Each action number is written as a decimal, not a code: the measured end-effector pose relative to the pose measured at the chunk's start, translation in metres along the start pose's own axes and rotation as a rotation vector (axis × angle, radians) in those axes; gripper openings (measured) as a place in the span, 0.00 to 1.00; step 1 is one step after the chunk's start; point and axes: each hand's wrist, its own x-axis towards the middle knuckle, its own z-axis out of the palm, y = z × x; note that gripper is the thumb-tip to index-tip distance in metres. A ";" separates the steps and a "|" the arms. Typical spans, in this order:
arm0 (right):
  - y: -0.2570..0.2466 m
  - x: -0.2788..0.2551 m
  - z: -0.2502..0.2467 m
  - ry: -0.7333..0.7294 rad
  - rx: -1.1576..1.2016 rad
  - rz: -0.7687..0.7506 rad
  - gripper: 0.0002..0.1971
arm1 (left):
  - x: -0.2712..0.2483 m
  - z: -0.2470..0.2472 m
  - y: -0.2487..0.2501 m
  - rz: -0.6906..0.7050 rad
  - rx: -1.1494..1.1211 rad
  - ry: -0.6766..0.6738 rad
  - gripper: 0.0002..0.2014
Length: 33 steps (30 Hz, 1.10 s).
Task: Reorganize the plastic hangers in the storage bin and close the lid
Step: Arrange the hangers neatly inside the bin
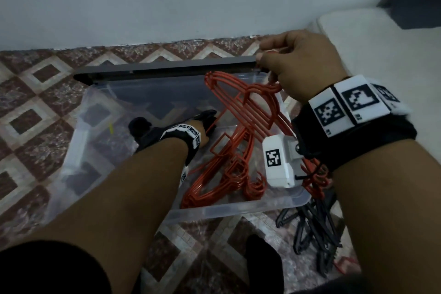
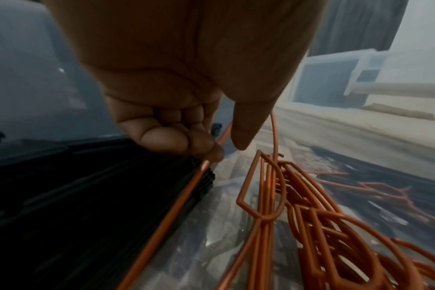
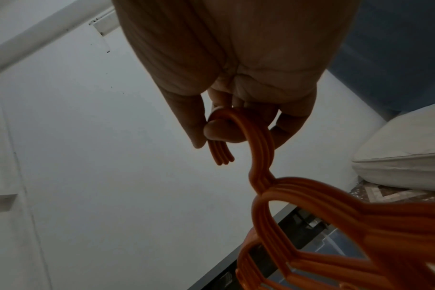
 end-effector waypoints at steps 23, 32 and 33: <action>0.004 0.008 -0.045 0.093 0.449 0.106 0.03 | -0.122 -0.100 -0.059 -0.026 0.286 0.056 0.11; -0.010 -0.002 -0.015 -0.141 0.394 0.064 0.06 | -0.198 -0.144 -0.059 0.045 -0.144 0.435 0.15; -0.013 -0.005 -0.010 -0.167 0.388 0.058 0.06 | -0.202 -0.144 -0.046 0.095 -0.304 0.421 0.16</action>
